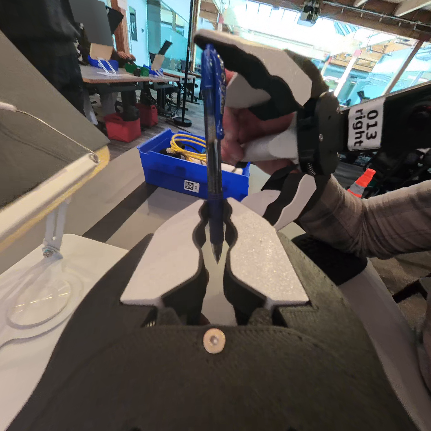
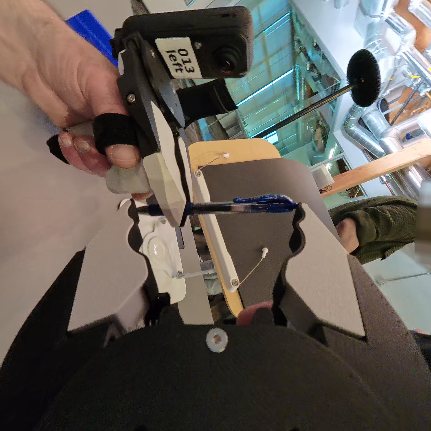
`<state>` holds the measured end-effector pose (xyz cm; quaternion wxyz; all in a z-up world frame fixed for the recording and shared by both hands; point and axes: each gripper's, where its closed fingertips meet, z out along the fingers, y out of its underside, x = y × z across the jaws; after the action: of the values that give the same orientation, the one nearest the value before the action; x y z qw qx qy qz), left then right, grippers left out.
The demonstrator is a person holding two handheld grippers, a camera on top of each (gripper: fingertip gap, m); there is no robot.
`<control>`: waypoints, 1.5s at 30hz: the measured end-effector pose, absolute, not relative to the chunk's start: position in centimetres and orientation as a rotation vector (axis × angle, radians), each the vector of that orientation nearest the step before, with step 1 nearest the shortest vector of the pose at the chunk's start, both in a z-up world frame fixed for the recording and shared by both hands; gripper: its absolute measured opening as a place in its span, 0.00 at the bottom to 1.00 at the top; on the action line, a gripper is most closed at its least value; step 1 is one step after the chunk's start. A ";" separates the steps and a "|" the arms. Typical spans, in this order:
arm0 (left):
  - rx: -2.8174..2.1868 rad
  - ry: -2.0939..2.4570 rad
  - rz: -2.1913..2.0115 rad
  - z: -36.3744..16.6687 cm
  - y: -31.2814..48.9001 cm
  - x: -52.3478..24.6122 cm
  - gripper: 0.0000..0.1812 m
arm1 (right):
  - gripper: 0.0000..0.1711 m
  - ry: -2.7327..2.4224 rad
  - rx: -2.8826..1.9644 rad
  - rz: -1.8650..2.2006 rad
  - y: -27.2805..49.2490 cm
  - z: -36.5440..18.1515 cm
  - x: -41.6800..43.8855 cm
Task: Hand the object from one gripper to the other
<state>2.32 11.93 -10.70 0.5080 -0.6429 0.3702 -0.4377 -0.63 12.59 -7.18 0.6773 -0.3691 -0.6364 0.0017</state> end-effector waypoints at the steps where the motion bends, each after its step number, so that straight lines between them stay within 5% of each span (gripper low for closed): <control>1: -1.546 0.888 -1.047 -10.5 12.1 2.0 0.06 | 0.74 -1.407 -0.837 0.026 12.7 -6.9 -0.6; 16: -1.505 0.820 -1.026 -9.3 13.1 0.6 0.06 | 0.67 -1.306 -0.878 0.093 13.2 -5.3 0.1; 23: -1.391 0.931 -0.418 -9.1 15.1 -1.5 0.06 | 0.38 -1.190 -1.037 0.454 13.3 -4.1 1.0; 36: -0.886 1.122 0.655 -8.0 15.3 -2.4 0.06 | 0.11 -1.213 -1.329 0.747 13.4 -6.6 0.7; 45: -0.747 1.065 0.866 -7.1 15.1 -2.7 0.06 | 0.11 -1.149 -1.471 0.981 13.5 -7.4 0.7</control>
<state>-2.69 15.06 -7.12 0.7100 -0.3365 0.4800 0.3903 0.69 13.46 -7.41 0.4941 -0.6065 -0.4738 0.4044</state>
